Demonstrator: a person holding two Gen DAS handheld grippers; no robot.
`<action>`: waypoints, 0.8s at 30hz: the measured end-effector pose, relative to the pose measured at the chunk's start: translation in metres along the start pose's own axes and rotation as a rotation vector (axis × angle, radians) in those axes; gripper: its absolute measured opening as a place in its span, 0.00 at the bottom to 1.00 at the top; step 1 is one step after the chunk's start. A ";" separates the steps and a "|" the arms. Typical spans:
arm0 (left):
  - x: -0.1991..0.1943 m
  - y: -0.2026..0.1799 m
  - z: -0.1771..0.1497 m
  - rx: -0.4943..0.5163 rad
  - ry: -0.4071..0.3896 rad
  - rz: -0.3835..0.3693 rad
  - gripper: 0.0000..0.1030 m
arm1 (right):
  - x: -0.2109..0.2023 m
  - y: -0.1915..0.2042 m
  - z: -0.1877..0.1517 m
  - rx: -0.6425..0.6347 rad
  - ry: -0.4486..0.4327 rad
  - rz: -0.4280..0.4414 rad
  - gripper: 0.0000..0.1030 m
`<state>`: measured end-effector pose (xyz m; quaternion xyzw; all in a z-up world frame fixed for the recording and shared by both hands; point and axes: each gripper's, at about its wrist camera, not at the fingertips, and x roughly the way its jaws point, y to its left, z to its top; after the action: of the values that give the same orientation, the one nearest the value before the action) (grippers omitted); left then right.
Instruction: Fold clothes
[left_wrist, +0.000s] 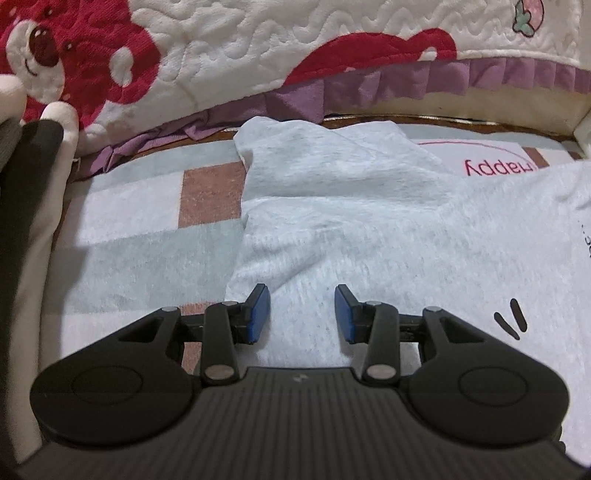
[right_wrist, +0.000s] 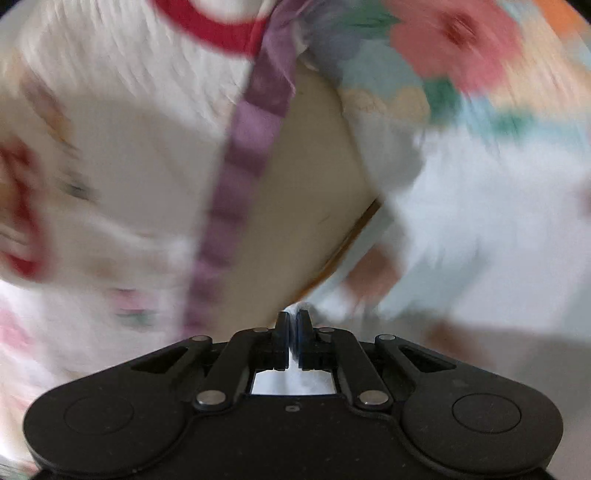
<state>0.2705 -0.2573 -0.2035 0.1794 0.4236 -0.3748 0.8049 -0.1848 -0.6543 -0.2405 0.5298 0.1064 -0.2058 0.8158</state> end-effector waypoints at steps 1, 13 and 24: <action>0.000 0.001 0.000 -0.005 -0.002 -0.003 0.38 | -0.014 -0.008 -0.020 0.004 0.046 0.038 0.05; -0.001 -0.003 0.000 -0.001 -0.005 0.013 0.39 | -0.023 0.020 -0.084 -0.478 0.222 -0.297 0.12; -0.001 -0.003 -0.004 0.004 -0.033 0.014 0.39 | 0.011 0.034 -0.092 -0.628 0.207 -0.429 0.34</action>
<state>0.2651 -0.2564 -0.2047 0.1777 0.4082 -0.3728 0.8141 -0.1556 -0.5612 -0.2553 0.2383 0.3540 -0.2747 0.8616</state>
